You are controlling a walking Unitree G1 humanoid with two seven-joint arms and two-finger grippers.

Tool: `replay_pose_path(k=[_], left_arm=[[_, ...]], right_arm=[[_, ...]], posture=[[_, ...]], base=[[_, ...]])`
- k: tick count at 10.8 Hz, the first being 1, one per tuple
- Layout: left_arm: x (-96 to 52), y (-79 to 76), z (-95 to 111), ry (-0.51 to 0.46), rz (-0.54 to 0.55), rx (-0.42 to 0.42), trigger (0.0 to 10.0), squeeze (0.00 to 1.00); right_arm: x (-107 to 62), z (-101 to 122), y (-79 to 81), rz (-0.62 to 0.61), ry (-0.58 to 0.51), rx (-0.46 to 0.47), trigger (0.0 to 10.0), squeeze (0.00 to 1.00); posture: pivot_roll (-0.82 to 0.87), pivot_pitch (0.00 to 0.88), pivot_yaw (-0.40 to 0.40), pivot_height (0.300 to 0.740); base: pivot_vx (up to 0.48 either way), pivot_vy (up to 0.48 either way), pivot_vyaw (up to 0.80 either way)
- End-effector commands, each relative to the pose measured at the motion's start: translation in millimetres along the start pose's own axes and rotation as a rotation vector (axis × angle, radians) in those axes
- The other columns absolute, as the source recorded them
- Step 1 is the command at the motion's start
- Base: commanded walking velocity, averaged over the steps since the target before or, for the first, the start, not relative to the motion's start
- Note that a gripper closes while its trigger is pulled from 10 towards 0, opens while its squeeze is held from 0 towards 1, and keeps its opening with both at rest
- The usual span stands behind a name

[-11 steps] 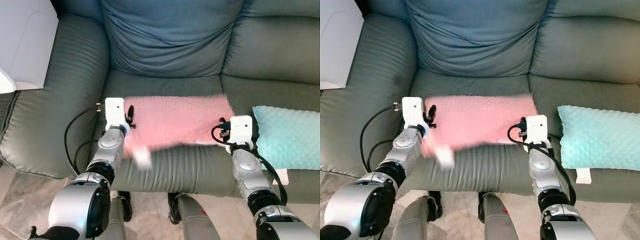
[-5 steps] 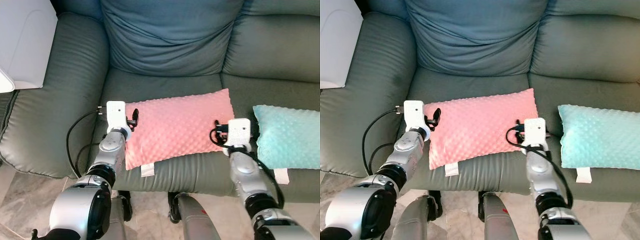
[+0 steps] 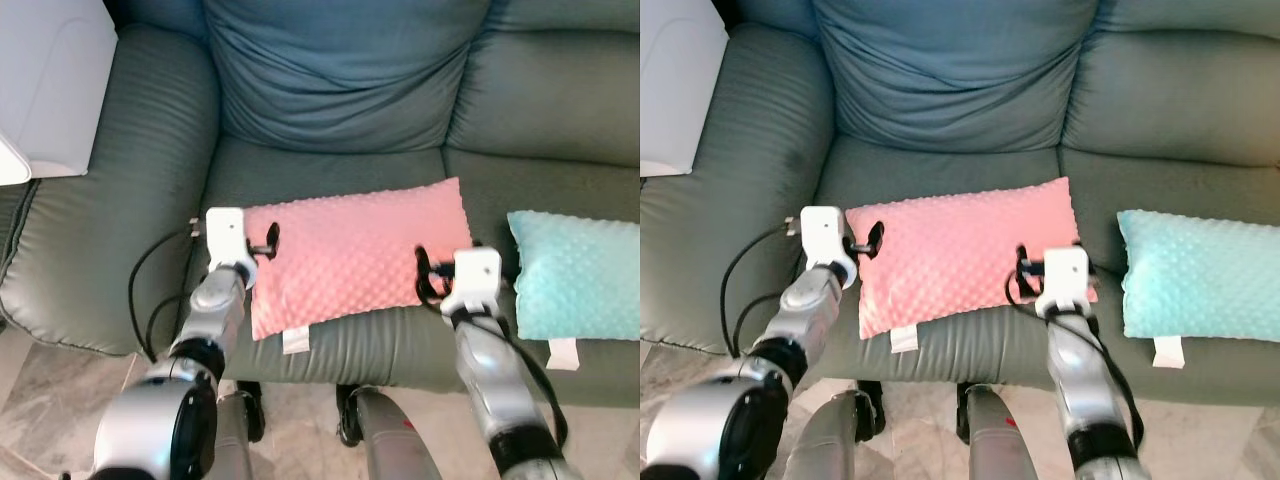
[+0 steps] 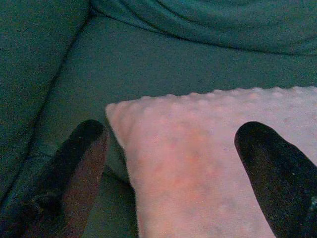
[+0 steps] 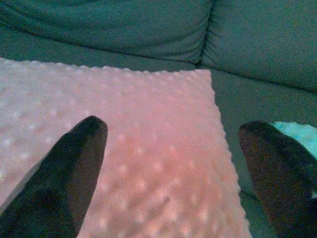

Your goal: Move the pillow to the sofa

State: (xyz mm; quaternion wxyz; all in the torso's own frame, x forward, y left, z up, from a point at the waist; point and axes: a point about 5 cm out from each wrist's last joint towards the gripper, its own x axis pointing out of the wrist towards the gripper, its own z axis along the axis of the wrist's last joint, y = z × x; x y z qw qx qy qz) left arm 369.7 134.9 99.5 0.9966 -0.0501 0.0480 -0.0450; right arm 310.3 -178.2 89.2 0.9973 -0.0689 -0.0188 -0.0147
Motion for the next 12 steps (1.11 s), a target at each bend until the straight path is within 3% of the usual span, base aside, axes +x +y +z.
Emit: replay_pose_path(k=[1,4,6,7,8,9,10,12], left_arm=[[-4.3,0.4,-7.1,0.001,-0.005,-0.023,10.0,1.0],[-13.3,0.6,-19.4,0.027,-0.024,-0.039,10.0,1.0],[-22.9,3.2,-31.7,0.071,-0.049,0.016,10.0,1.0],[-30.5,8.5,-40.4,0.113,-0.054,0.005,10.0,0.0],[-36.5,9.2,-49.3,0.164,-0.075,0.004,10.0,0.0],[-41.6,8.2,-58.7,0.224,-0.088,0.001,10.0,0.0],[-47.5,5.8,-64.5,0.25,-0.091,-0.017,10.0,0.0],[-53.1,-5.4,-74.5,0.321,-0.123,-0.061,10.0,0.0]], right_arm=[[-8.4,-7.1,-1.0,0.004,0.046,0.017,10.0,1.0],[-21.2,9.0,13.0,0.059,0.045,0.051,10.0,1.0],[-29.2,19.5,25.7,0.101,0.062,0.077,10.0,1.0],[-34.2,21.5,32.9,0.134,0.076,0.075,10.0,0.93],[-35.8,20.7,33.2,0.132,0.091,0.077,10.0,0.7],[-35.7,20.8,33.4,0.132,0.097,0.079,10.0,0.56],[-35.7,22.7,34.6,0.139,0.111,0.079,10.0,0.26],[-34.8,26.5,35.6,0.146,0.125,0.079,10.0,0.14]], posture=[[-0.21,0.414,-0.021,0.74],[-0.19,0.389,-0.015,0.74],[-0.18,0.381,-0.011,0.74],[-0.18,0.38,-0.011,0.74],[-0.17,0.379,-0.011,0.74],[-0.17,0.383,-0.012,0.74],[-0.17,0.385,-0.013,0.74],[-0.17,0.387,-0.017,0.74]], base=[[0.0,0.0,0.0],[0.0,0.0,0.0],[0.0,0.0,0.0],[0.0,0.0,0.0],[0.0,0.0,0.0],[0.0,0.0,0.0],[0.0,0.0,0.0],[0.0,0.0,0.0]])
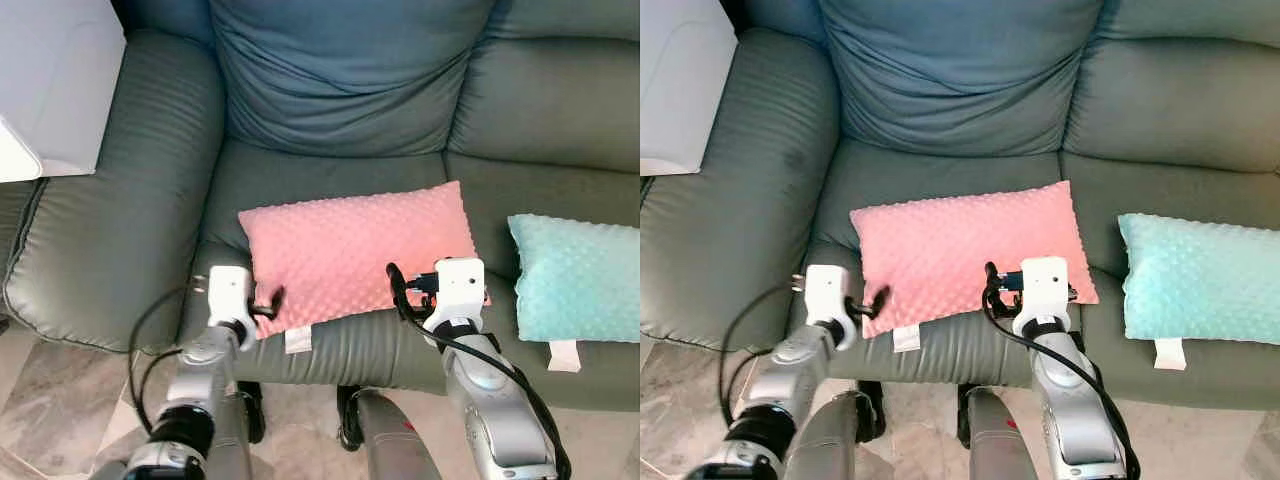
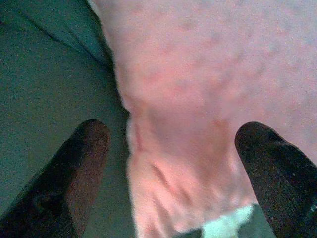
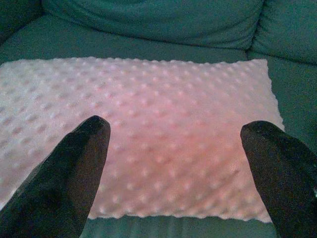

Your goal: Move the pillow to the sofa

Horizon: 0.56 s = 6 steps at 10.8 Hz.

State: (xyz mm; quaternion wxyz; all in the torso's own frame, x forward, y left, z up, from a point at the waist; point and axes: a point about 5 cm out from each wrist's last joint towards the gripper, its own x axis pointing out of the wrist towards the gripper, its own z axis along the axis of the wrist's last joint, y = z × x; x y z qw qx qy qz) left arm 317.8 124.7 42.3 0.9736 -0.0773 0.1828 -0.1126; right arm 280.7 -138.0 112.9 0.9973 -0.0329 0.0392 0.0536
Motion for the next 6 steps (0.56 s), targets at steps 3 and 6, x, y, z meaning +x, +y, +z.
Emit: replay_pose_path(k=[3,6], left_arm=[[0.8,-16.8,-25.5,0.105,-0.018,-0.055,10.0,0.0],[2.3,-29.6,-34.8,0.13,-0.042,-0.075,0.0,0.0]], right_arm=[[-5.9,0.7,7.3,0.021,0.023,0.019,10.0,0.05],[-9.5,4.7,14.0,0.048,0.025,0.041,10.0,0.0]], posture=[[-0.19,0.389,-0.024,0.74],[-0.21,0.394,-0.03,0.74]], base=[[0.0,0.0,0.0],[0.0,0.0,0.0]])
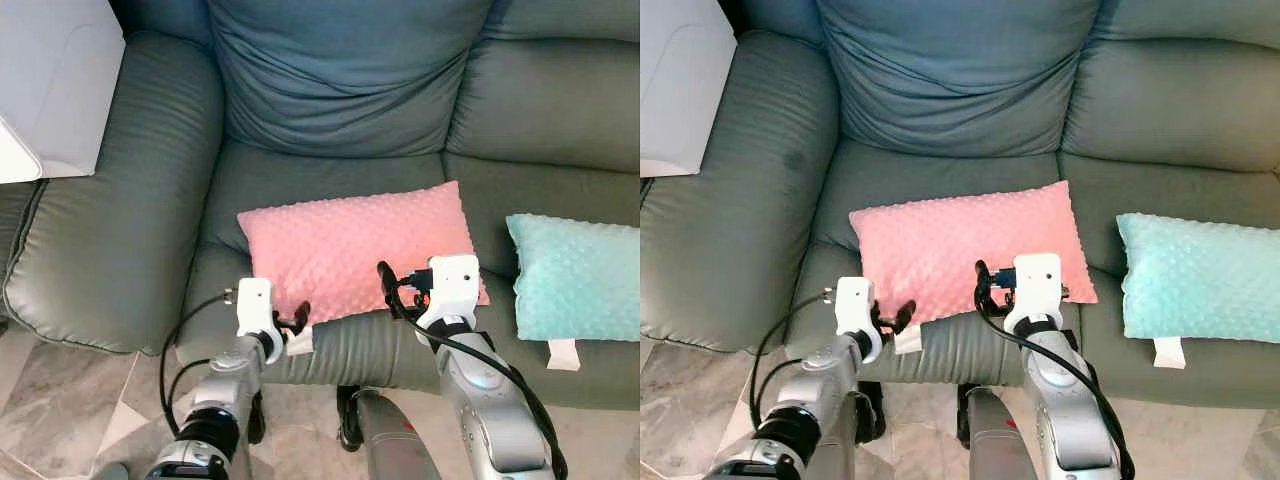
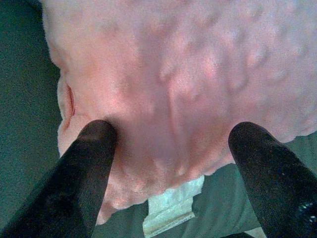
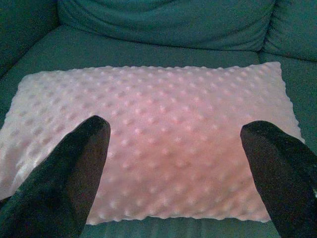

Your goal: Move the pillow to the sofa

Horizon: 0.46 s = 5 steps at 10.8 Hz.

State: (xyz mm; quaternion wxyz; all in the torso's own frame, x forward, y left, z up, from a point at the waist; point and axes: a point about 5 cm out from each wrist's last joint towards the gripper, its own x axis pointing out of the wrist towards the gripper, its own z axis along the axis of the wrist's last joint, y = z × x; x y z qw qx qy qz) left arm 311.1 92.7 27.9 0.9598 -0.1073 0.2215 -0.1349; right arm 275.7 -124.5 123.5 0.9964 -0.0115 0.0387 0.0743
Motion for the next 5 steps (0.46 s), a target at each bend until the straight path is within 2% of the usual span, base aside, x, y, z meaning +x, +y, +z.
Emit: replay_pose_path(k=[1,5], left_arm=[[-3.0,-0.1,-15.7,0.052,0.01,-0.013,0.0,0.0],[-3.0,-0.1,-15.7,0.052,0.01,-0.013,0.0,0.0]], right_arm=[[-5.1,-6.3,0.9,0.005,0.03,0.001,10.0,0.0],[-5.1,-6.3,0.9,0.005,0.03,0.001,10.0,0.0]], posture=[[-0.21,0.394,-0.03,0.74],[-0.21,0.394,-0.03,0.74]], base=[[0.0,0.0,0.0],[0.0,0.0,0.0]])
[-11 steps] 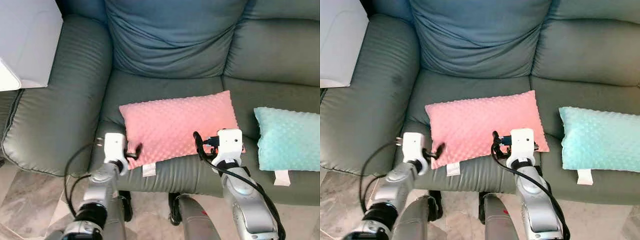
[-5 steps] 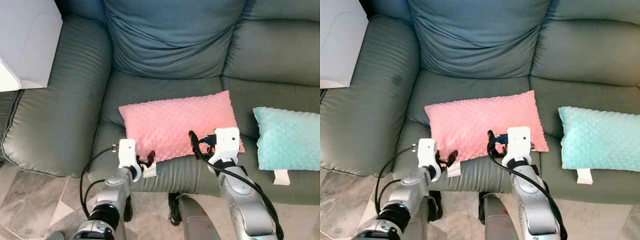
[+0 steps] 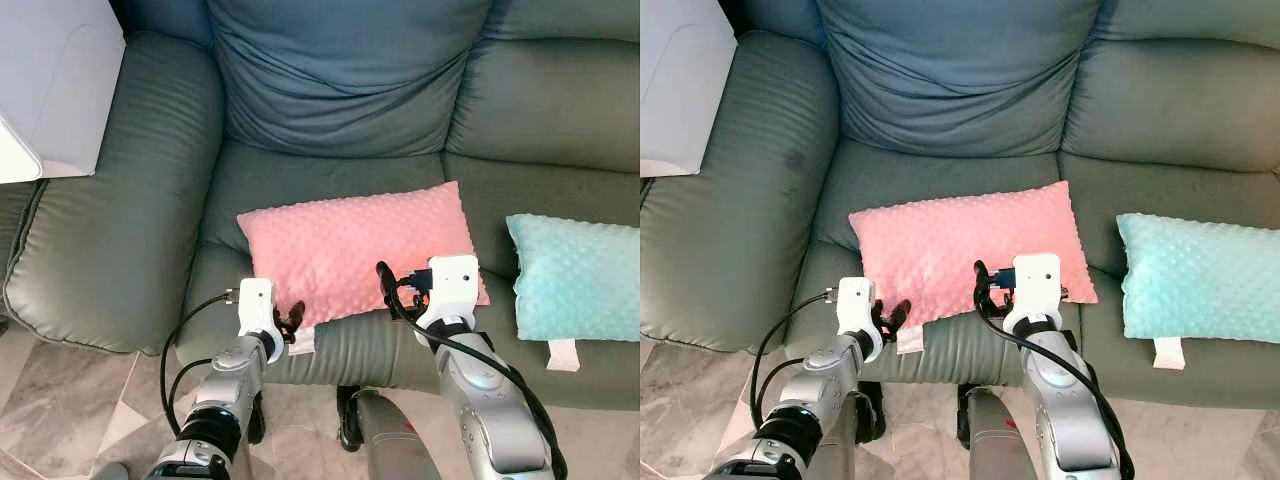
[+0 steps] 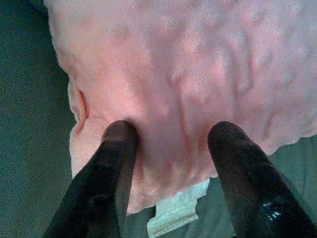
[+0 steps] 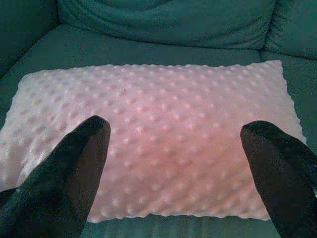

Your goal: Move the pillow to the sofa

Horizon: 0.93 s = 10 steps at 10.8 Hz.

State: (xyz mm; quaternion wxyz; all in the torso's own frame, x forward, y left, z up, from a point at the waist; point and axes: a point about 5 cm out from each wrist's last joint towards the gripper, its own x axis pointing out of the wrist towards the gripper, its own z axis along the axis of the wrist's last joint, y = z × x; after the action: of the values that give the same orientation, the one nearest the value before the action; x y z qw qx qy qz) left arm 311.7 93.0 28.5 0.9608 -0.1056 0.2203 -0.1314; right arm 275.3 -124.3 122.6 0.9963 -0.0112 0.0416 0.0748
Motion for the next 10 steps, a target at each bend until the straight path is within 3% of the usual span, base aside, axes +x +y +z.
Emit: replay_pose_path(k=[1,6,7,10], left_arm=[[-3.3,-0.3,-16.6,0.055,0.003,-0.015,0.0,0.0],[-3.3,-0.3,-16.6,0.055,0.003,-0.015,0.0,0.0],[-1.5,-1.7,-21.0,0.057,0.037,0.07,0.0,0.0],[-0.9,-0.3,-17.1,0.018,0.063,0.075,0.0,0.0]], right_arm=[[-4.8,-5.5,0.6,0.004,0.024,0.0,10.0,0.0],[-4.8,-5.5,0.6,0.004,0.024,0.0,10.0,0.0],[-4.7,-1.9,6.0,0.015,0.031,0.011,10.0,0.0],[-4.2,-1.5,7.3,0.017,0.031,0.014,10.0,0.0]], posture=[[-0.21,0.394,-0.03,0.74],[-0.21,0.394,-0.03,0.74],[-0.21,0.403,-0.033,0.74],[-0.21,0.403,-0.034,0.74]], base=[[0.0,0.0,0.0],[0.0,0.0,0.0],[0.0,0.0,0.0],[0.0,0.0,0.0]])
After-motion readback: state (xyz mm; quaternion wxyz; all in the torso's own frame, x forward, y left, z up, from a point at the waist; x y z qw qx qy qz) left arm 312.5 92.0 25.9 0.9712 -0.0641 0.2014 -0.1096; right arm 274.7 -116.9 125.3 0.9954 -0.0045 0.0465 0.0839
